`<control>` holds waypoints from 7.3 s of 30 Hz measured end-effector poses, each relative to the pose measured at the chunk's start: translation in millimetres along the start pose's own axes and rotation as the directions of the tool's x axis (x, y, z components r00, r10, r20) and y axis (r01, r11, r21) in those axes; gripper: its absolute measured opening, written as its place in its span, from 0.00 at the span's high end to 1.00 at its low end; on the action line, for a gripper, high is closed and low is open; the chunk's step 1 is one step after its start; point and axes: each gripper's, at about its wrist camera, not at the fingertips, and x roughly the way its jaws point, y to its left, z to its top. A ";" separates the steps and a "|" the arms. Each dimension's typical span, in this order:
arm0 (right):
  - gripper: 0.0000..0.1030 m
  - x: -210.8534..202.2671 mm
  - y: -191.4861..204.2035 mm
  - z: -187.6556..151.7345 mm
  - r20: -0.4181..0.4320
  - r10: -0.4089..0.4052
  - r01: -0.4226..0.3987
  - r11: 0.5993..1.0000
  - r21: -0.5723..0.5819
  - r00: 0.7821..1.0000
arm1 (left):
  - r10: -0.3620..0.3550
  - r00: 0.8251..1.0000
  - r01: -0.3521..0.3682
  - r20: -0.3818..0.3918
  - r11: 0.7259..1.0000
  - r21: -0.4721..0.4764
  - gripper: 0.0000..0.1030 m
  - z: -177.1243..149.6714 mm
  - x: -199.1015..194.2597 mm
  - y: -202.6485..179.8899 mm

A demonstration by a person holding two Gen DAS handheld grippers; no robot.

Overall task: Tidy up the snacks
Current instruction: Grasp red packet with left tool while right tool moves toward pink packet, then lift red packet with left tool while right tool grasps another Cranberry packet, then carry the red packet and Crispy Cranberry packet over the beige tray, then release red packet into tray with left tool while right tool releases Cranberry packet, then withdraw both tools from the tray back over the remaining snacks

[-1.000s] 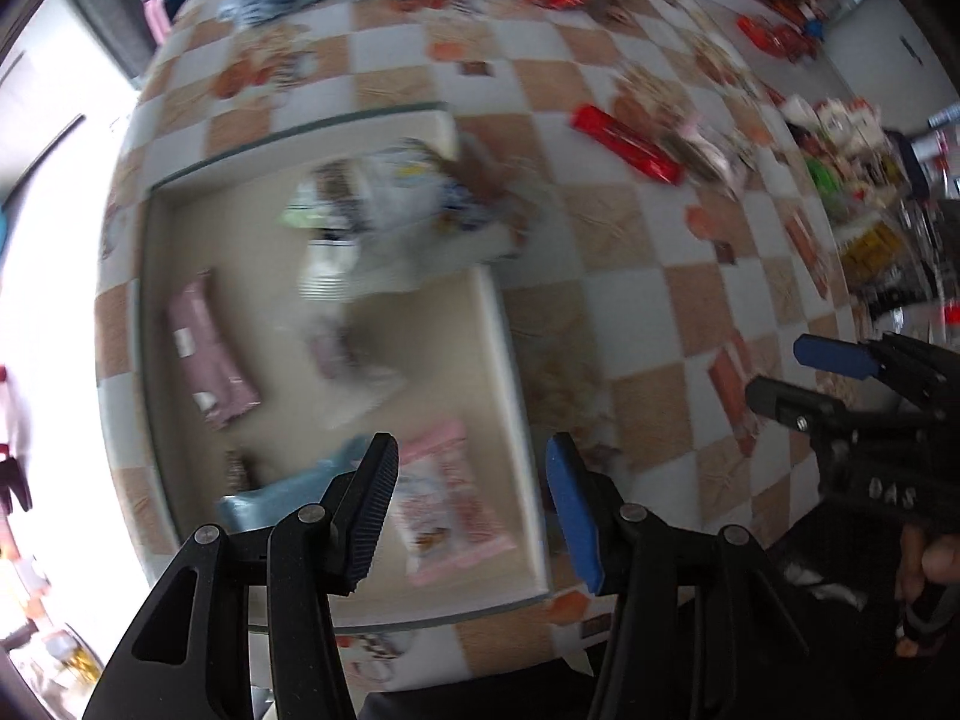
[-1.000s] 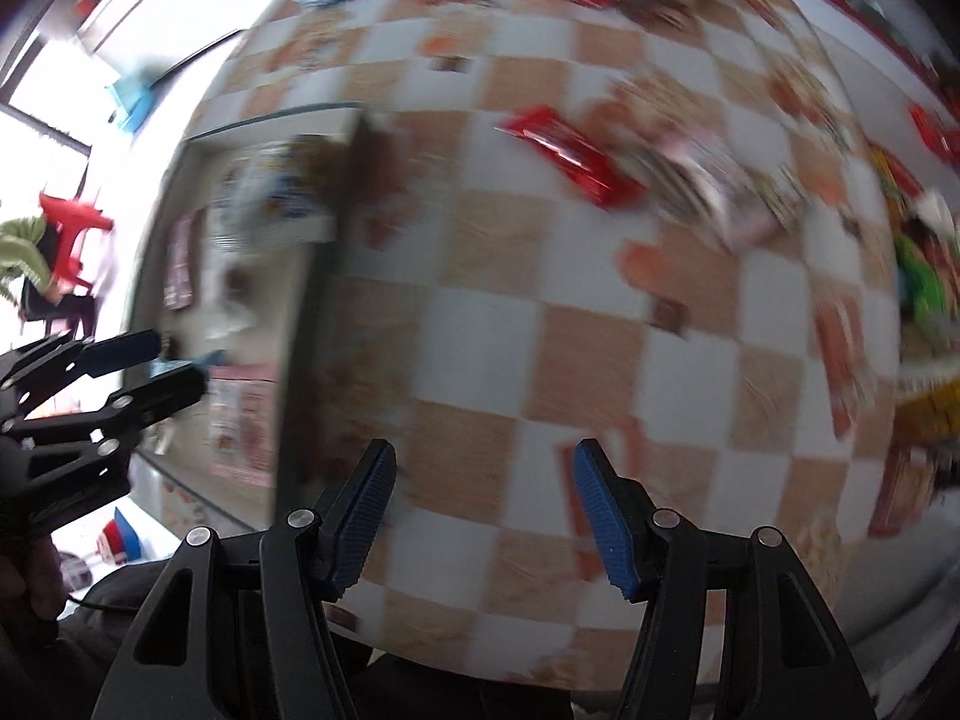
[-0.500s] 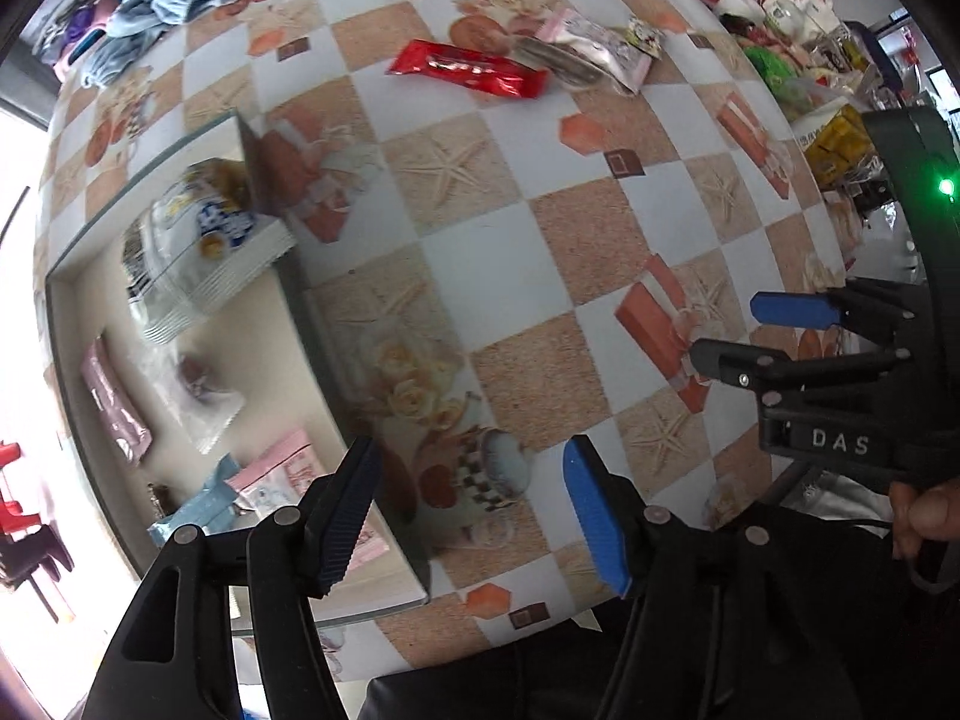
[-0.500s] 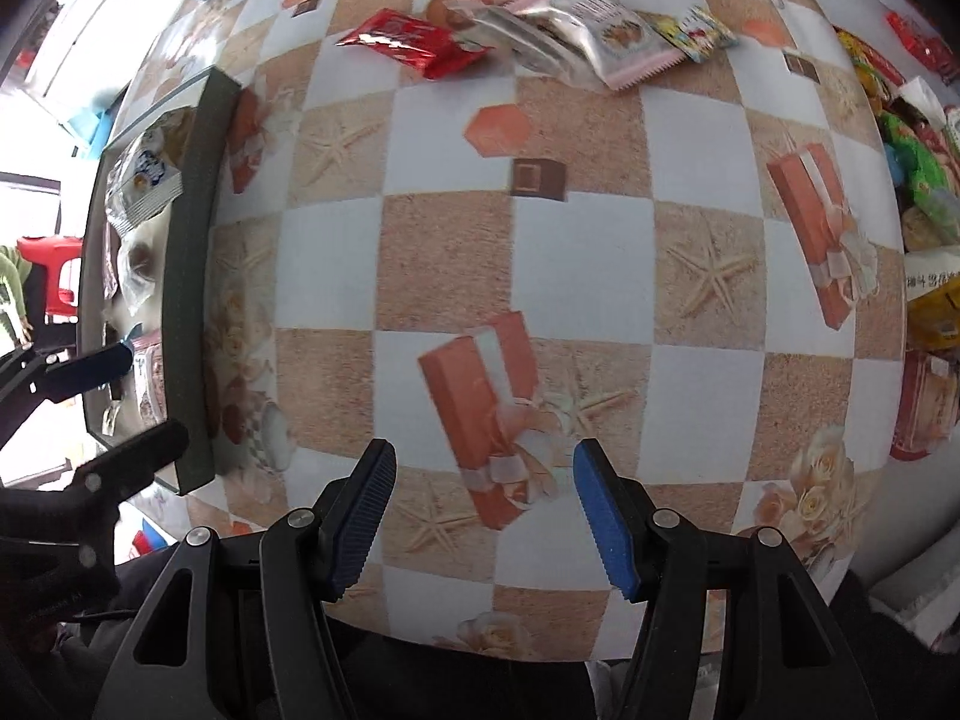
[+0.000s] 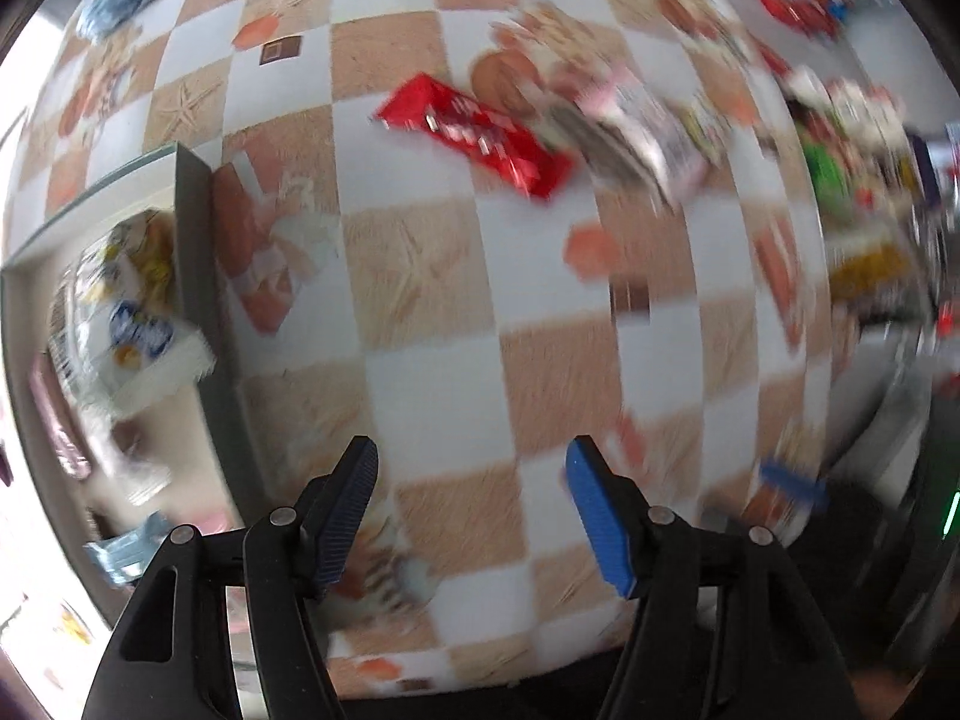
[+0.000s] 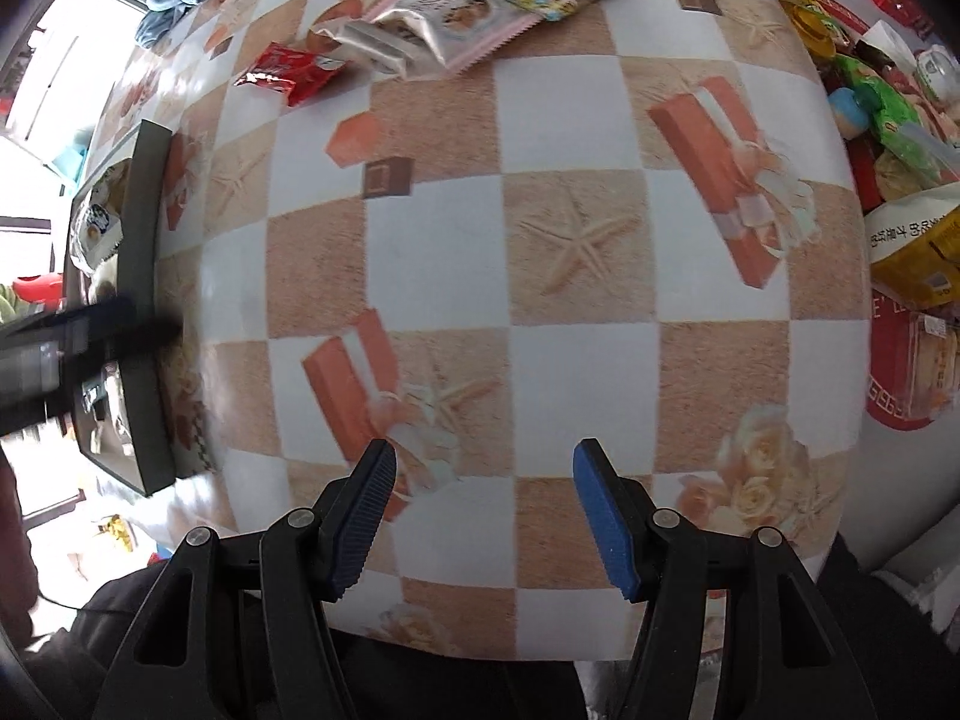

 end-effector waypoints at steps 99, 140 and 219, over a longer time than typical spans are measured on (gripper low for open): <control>0.61 46.6 48.0 -24.3 -0.012 -0.153 0.149 0.973 -0.177 0.988 | 0.177 0.984 -0.176 0.018 0.945 0.277 0.77 -62.8 41.2 -6.3; 0.61 15.9 104.5 5.1 0.059 -0.026 0.041 0.965 -0.259 0.998 | 0.105 0.984 -0.127 0.144 0.980 0.156 0.77 -73.4 -20.3 20.5; 0.25 18.3 152.9 11.4 0.053 -0.031 0.034 0.999 -0.042 0.998 | 0.030 0.987 -0.048 0.160 0.993 0.111 0.28 -60.2 -64.8 80.7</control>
